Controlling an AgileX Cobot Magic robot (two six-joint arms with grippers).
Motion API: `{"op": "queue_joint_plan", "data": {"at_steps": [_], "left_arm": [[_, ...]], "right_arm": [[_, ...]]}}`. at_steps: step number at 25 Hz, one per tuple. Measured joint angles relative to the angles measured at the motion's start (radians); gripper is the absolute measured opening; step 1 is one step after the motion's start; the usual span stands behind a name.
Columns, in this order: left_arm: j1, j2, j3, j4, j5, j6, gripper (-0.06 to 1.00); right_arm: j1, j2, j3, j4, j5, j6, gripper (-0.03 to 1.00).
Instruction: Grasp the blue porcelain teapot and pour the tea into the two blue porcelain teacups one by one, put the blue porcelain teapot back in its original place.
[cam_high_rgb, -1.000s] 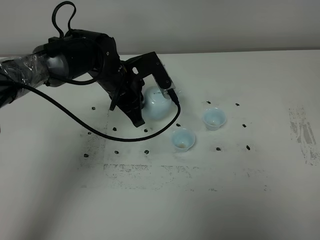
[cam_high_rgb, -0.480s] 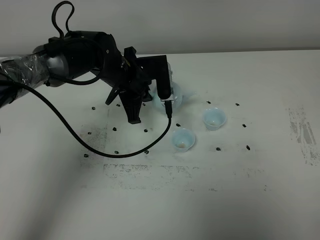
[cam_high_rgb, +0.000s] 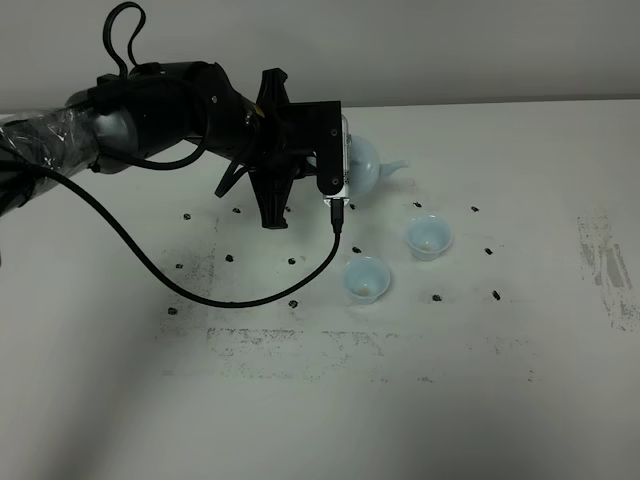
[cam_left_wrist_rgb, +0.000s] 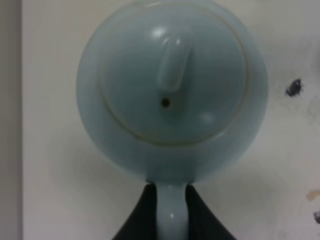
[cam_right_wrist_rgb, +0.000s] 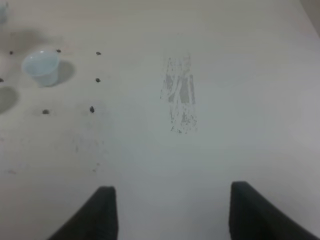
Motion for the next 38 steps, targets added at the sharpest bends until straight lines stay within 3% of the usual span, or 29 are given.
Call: {"op": "queue_joint_plan", "data": {"at_steps": [6, 17, 38], "left_arm": [[0.0, 0.002, 0.0, -0.028, -0.054, 0.093, 0.04], [-0.039, 0.072, -0.052, -0.028, -0.083, 0.131, 0.04], [-0.047, 0.096, -0.057, -0.028, -0.143, 0.524, 0.04]], "right_arm": [[0.0, 0.0, 0.0, 0.0, 0.0, 0.0, 0.47], [0.0, 0.0, 0.0, 0.0, 0.0, 0.0, 0.47], [0.0, 0.0, 0.0, 0.0, 0.0, 0.0, 0.47]]}}
